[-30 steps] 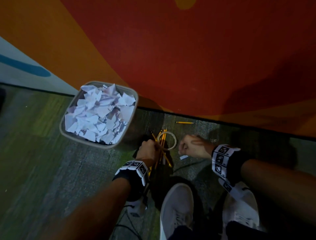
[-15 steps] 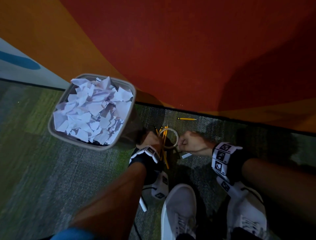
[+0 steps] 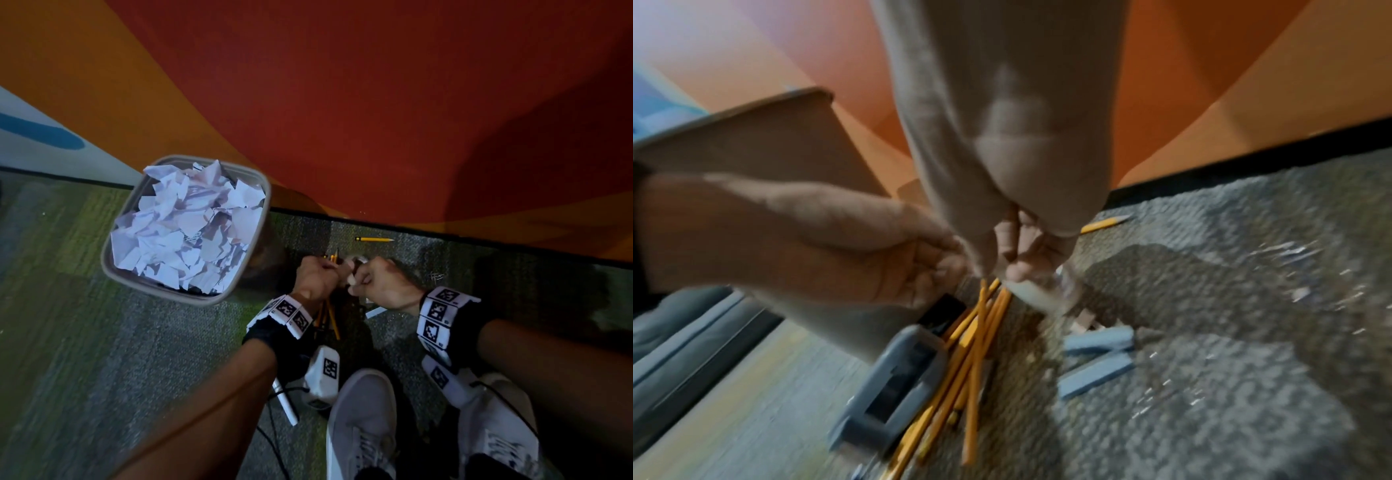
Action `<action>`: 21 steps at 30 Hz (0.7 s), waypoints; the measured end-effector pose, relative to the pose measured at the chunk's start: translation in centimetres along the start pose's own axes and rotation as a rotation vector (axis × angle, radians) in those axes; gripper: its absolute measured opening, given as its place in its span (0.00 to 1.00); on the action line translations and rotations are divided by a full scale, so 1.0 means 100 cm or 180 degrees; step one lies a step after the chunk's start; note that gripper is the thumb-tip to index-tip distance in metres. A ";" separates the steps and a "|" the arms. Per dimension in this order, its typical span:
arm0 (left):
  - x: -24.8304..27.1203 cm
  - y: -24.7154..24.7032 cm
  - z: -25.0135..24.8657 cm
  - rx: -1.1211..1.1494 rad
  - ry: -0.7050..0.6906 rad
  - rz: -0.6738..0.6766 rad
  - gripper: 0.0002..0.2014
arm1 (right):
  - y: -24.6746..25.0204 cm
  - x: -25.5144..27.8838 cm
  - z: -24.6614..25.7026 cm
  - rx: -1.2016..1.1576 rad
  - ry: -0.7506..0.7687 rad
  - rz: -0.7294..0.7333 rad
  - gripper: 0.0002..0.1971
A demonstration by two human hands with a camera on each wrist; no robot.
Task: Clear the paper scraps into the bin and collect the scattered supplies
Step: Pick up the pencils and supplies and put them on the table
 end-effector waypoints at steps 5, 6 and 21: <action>-0.006 0.024 0.001 -0.0874 -0.0131 -0.0488 0.11 | 0.020 0.002 -0.018 0.0136 -0.0109 -0.0253 0.16; -0.010 0.025 0.003 -0.1094 -0.0133 -0.0471 0.11 | 0.022 0.002 -0.023 0.0072 -0.0101 -0.0312 0.18; 0.005 0.016 -0.036 -0.1385 -0.0271 -0.0422 0.12 | 0.059 0.024 -0.035 -0.0780 -0.0135 -0.0451 0.13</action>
Point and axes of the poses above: each hand's wrist, its own x-axis away from the middle knuckle, its own y-axis out of the back of the hand, z = x × y, the point moved 10 cm from there along -x, towards the middle knuckle, and after that the axes turned 8 degrees about y, right-handed, at the moved point
